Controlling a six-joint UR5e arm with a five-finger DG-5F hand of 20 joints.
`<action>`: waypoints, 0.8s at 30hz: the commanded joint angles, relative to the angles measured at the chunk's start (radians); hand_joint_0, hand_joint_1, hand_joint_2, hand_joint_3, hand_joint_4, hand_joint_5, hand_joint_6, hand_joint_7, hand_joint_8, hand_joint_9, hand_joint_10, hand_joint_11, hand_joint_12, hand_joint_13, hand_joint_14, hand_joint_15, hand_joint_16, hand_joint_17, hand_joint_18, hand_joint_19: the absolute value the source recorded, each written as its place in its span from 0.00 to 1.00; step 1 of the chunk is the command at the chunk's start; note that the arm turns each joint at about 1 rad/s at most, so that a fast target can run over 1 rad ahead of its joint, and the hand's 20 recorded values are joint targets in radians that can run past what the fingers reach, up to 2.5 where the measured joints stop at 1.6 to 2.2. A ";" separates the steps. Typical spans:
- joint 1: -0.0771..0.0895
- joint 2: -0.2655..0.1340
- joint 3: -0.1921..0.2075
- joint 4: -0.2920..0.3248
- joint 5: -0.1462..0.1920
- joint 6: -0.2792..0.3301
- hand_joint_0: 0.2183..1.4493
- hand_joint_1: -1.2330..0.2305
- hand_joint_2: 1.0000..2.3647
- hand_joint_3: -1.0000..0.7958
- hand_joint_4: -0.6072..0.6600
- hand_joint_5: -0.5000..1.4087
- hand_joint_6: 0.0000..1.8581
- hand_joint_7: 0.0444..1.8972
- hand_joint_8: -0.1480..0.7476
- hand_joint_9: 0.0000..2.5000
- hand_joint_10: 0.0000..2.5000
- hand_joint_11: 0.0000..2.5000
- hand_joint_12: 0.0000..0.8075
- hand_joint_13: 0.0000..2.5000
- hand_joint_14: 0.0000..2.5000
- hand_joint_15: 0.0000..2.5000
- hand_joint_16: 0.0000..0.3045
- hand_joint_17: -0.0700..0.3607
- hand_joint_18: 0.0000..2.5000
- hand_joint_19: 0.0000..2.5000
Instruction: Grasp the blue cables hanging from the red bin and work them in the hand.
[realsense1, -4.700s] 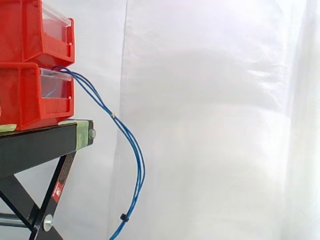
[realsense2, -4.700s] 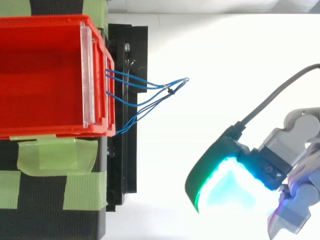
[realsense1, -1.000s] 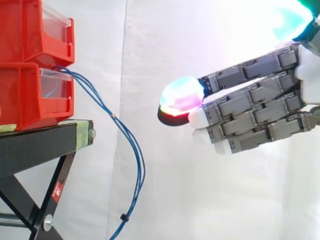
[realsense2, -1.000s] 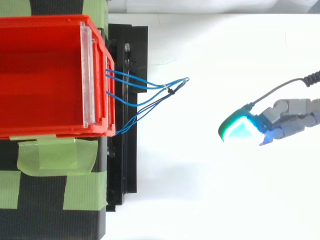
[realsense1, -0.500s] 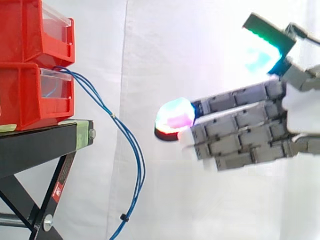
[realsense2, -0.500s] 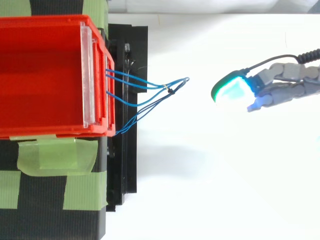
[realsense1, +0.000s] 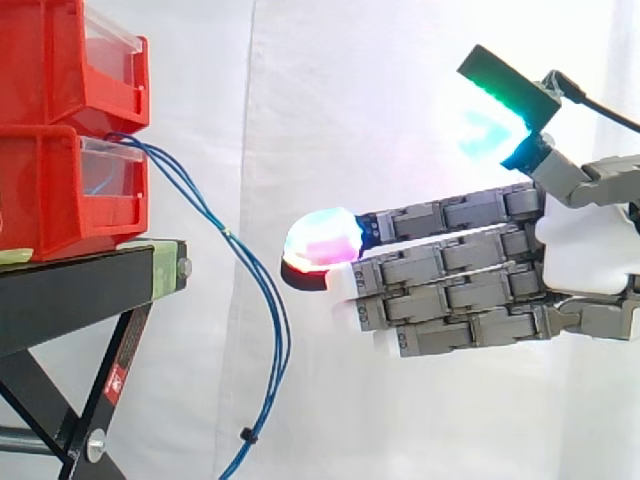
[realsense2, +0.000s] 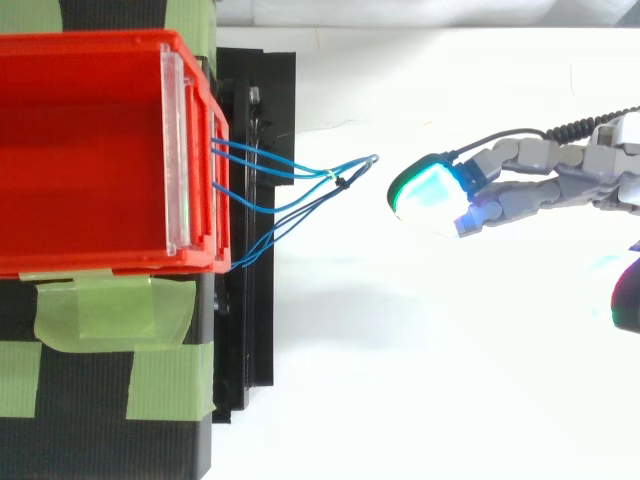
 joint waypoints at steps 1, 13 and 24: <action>0.002 0.000 -0.001 0.005 0.018 0.002 0.44 0.45 0.00 0.08 0.67 0.19 0.00 0.37 0.54 0.19 0.00 0.04 0.33 0.13 0.00 0.01 0.10 0.32 0.08 0.00; -0.007 -0.003 0.001 0.074 0.100 0.010 0.44 0.45 0.00 0.08 0.67 0.20 0.00 0.38 0.54 0.19 0.00 0.05 0.33 0.13 0.00 0.01 0.10 0.32 0.08 0.00; -0.005 -0.045 0.001 0.173 0.126 0.025 0.44 0.45 0.00 0.08 0.67 0.20 0.00 0.38 0.55 0.19 0.00 0.05 0.33 0.13 0.00 0.02 0.10 0.32 0.08 0.00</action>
